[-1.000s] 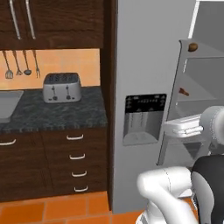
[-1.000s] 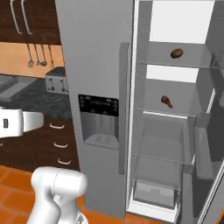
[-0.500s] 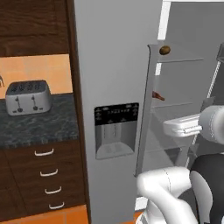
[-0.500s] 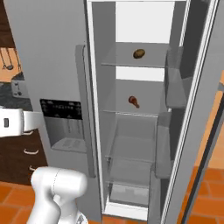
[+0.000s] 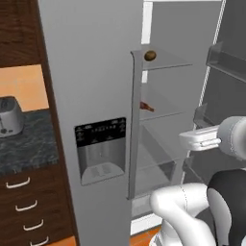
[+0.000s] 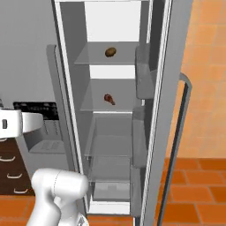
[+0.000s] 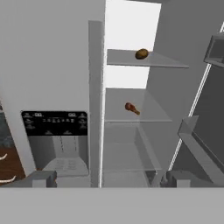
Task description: Place one mushroom and one chicken drumstick in each tupperware on the nearby counter, to pack two identical lunches.
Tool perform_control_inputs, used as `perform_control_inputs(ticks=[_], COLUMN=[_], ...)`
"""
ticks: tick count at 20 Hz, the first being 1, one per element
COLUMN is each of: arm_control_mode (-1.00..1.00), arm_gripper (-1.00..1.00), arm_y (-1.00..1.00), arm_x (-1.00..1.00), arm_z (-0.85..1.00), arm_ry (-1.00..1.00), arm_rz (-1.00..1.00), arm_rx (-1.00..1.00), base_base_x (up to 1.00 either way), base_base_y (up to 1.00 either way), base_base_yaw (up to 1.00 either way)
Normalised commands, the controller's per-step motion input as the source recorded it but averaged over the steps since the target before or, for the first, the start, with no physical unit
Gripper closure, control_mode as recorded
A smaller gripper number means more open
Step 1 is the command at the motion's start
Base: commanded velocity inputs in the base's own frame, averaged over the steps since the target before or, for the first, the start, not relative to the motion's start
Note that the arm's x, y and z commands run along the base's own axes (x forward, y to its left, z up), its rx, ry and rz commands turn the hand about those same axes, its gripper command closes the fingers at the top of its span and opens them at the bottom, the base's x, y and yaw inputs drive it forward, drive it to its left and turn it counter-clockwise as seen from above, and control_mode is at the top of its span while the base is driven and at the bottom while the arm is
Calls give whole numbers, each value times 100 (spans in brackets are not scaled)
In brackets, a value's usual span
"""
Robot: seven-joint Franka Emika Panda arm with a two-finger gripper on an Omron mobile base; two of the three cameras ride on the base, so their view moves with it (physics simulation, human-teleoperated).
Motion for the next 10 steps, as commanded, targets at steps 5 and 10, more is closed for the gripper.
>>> perform_control_inputs(ticks=[5, 10], arm_control_mode=[100, 100], arm_gripper=[-100, -100], arm_y=[0, 0], arm_x=[0, 0], arm_z=[0, 0], arm_ry=[0, 0], arm_rz=[0, 0], arm_rx=[0, 0], base_base_x=[50, 65], base_base_y=[-40, -23], base_base_yaw=[-6, 0])
